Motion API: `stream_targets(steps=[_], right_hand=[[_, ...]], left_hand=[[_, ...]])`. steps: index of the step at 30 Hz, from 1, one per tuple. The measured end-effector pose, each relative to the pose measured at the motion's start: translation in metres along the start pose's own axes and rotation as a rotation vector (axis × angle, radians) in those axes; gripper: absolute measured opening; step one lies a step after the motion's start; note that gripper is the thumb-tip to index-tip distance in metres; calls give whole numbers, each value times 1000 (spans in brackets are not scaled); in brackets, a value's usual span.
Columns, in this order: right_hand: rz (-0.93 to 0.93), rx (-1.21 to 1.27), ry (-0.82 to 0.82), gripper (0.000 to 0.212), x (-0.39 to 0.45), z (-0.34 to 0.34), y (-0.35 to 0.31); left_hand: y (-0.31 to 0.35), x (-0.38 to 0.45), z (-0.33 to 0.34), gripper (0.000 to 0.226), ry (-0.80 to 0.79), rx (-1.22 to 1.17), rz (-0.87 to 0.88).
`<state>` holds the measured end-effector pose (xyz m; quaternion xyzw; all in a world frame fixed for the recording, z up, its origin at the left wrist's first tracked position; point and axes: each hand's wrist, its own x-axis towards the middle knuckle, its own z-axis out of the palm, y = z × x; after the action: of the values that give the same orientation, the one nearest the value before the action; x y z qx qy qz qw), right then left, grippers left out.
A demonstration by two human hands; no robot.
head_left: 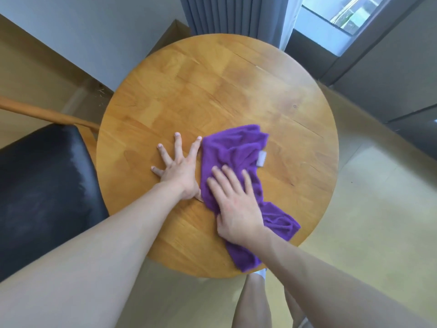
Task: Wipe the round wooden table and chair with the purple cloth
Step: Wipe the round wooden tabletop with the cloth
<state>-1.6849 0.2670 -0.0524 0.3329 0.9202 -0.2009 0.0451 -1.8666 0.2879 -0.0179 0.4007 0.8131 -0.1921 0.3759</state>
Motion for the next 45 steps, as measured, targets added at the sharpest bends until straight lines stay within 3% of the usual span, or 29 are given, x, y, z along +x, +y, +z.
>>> stream_targets(steps=[4, 6, 9, 13, 16, 20, 23, 25, 29, 34, 36, 38, 42, 45], right_hand=[[-317, -8, -131, 78, -9, -14, 44], [-337, -1, -115, 76, 4, -31, 81], [-48, 43, 42, 74, 29, -52, 124], [441, 112, 243, 70, 59, -52, 104], [549, 89, 207, 78, 64, -38, 66], [87, -93, 34, 91, 34, -20, 56], [-304, -151, -83, 86, 22, -35, 100], [-403, -147, -97, 81, 27, -51, 143], [-47, -83, 107, 74, 41, -67, 181], [429, 56, 296, 61, 65, -53, 124], [515, 79, 322, 61, 69, -46, 107], [416, 49, 311, 61, 63, -42, 111], [-96, -110, 193, 52, 57, -68, 179], [-127, -177, 157, 41, 71, -83, 204]], left_hand=[[0, 1, -1, 158, -12, -5, 2], [0, 1, -2, 160, -18, -14, 11], [0, 2, -4, 159, -28, -32, 0], [1, 2, -1, 157, -12, -60, 10], [0, 2, 1, 158, 10, -67, 3], [0, 1, 3, 160, 37, -71, 2], [-1, 1, 3, 161, 40, -66, 1], [-1, -1, 2, 161, 31, -61, 3], [-2, -5, -4, 157, -2, -12, 5], [37, 1, -13, 155, 78, 62, 113], [59, 9, -21, 160, 101, 93, 191], [71, 19, -29, 168, 50, 146, 221], [71, 30, -32, 173, 7, 167, 227], [73, 29, -27, 173, 43, 145, 218]])
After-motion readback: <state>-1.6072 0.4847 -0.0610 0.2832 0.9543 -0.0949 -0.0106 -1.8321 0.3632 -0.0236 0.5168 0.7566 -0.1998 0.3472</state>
